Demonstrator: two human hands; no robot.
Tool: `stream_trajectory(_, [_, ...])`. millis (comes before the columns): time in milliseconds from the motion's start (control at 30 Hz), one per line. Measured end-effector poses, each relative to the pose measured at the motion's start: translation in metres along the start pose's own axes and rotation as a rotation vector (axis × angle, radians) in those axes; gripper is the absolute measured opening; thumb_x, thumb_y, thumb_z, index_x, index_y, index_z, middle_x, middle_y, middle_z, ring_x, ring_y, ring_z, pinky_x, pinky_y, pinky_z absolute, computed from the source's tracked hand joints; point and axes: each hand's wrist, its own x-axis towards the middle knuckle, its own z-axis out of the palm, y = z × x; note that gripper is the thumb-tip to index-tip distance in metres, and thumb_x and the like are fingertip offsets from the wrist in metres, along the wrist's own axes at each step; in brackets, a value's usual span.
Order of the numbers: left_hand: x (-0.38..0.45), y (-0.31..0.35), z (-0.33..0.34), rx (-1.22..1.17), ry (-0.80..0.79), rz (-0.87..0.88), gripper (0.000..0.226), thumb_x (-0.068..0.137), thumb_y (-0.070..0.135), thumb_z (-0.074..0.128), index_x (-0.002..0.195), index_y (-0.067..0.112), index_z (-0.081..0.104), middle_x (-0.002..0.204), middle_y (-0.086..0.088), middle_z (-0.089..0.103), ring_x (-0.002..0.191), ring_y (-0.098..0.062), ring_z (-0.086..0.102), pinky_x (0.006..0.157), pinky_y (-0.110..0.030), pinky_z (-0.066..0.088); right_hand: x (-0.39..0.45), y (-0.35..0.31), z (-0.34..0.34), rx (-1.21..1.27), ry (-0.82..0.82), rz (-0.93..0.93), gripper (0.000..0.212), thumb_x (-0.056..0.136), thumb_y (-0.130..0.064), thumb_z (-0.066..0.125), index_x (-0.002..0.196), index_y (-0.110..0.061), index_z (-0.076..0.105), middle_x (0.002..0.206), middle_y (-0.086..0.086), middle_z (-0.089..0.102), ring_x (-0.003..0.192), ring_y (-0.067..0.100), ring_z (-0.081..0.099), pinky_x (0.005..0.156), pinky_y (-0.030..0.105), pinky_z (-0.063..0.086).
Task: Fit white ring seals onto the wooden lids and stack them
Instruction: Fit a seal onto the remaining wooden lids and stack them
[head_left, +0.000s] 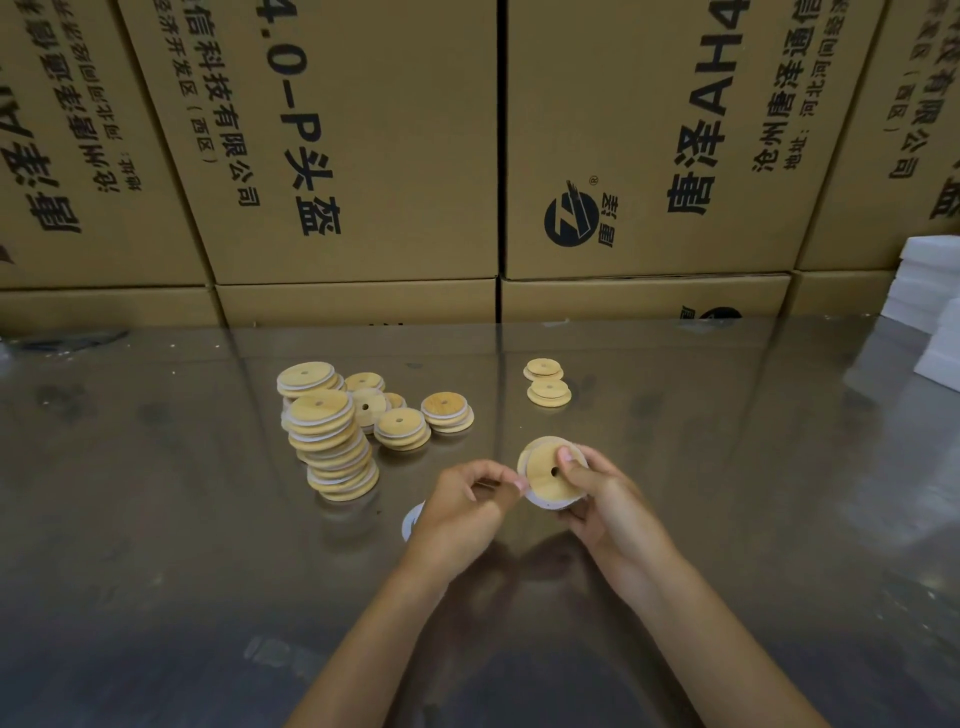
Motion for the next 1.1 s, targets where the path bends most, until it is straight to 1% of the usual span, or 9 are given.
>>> stream_trajectory(167, [0.003,-0.002,0.003,-0.008,0.022,0.014,0.024,0.089,0.031,0.067,0.066,0.026,0.070,0.052,0.013,0.054,0.039,-0.002,0.040,0.044,-0.016,0.029,0.001,0.000,-0.001,0.081,0.035,-0.014,0.028,0.094,-0.011,0.063,0.119,0.001,0.059,0.106,0.018,0.071,0.094,0.028,0.069,0.091,0.041,0.054])
stream_trajectory(367, [-0.001,-0.007,0.008,0.164,0.069,0.113,0.016,0.086,0.024,0.068,0.070,0.026,0.068,0.055,0.017,0.060,0.051,0.003,0.050,0.050,-0.010,0.035,0.003,0.002,0.002,0.126,0.046,0.011,0.023,0.089,0.003,0.064,0.107,-0.006,0.053,0.103,0.019,0.066,0.095,0.030,0.063,0.091,0.044,0.052])
stream_trajectory(500, [-0.003,-0.009,0.005,0.371,0.144,0.281,0.020,0.090,0.020,0.060,0.073,0.029,0.057,0.071,0.013,0.061,0.066,-0.002,0.053,0.059,-0.013,0.037,0.001,0.002,0.001,-0.105,0.019,0.013,0.012,0.088,-0.001,0.066,0.099,-0.002,0.065,0.091,0.013,0.068,0.086,0.023,0.065,0.077,0.034,0.052])
stream_trajectory(600, [-0.004,-0.010,0.001,0.506,0.126,0.384,0.015,0.095,0.021,0.052,0.080,0.026,0.051,0.085,0.010,0.054,0.081,-0.006,0.052,0.070,-0.023,0.041,0.001,0.004,0.001,-0.225,-0.005,0.029,0.017,0.091,-0.005,0.065,0.107,-0.004,0.071,0.095,0.013,0.071,0.088,0.022,0.066,0.086,0.037,0.053])
stream_trajectory(700, [-0.003,-0.010,-0.002,0.557,0.139,0.360,0.013,0.096,0.024,0.048,0.083,0.026,0.049,0.086,0.010,0.052,0.083,-0.012,0.052,0.077,-0.037,0.043,0.001,0.002,0.000,-0.276,-0.025,0.002,0.017,0.093,-0.005,0.065,0.109,-0.003,0.069,0.100,0.016,0.070,0.089,0.022,0.065,0.085,0.038,0.053])
stream_trajectory(833, [-0.003,-0.008,-0.003,0.640,0.188,0.343,0.014,0.096,0.027,0.046,0.082,0.026,0.046,0.082,0.012,0.050,0.079,-0.012,0.046,0.078,-0.034,0.031,0.002,0.002,-0.002,-0.311,-0.050,-0.010,0.018,0.093,-0.005,0.064,0.111,-0.003,0.069,0.113,0.025,0.069,0.097,0.031,0.069,0.089,0.045,0.053])
stream_trajectory(900, [-0.003,-0.007,-0.004,0.634,0.215,0.326,0.013,0.095,0.027,0.046,0.082,0.025,0.047,0.083,0.010,0.051,0.080,-0.012,0.048,0.078,-0.033,0.029,0.002,0.001,-0.003,-0.311,-0.090,-0.010,0.019,0.093,-0.006,0.064,0.111,-0.004,0.069,0.114,0.024,0.069,0.100,0.032,0.070,0.086,0.042,0.052])
stream_trajectory(967, [-0.004,-0.005,-0.005,0.615,0.231,0.330,0.012,0.093,0.026,0.048,0.082,0.024,0.048,0.084,0.009,0.052,0.081,-0.012,0.051,0.079,-0.034,0.031,0.002,0.000,-0.004,-0.293,-0.114,-0.024,0.018,0.093,-0.006,0.064,0.110,-0.006,0.070,0.111,0.022,0.071,0.096,0.027,0.068,0.084,0.038,0.050])
stream_trajectory(1100, [-0.005,0.000,-0.003,0.589,0.181,0.369,0.012,0.092,0.024,0.051,0.080,0.024,0.048,0.084,0.010,0.052,0.084,-0.013,0.053,0.084,-0.040,0.041,0.003,-0.001,-0.008,-0.180,-0.108,-0.026,0.020,0.094,-0.005,0.061,0.112,-0.003,0.070,0.106,0.020,0.071,0.099,0.028,0.066,0.090,0.041,0.048])
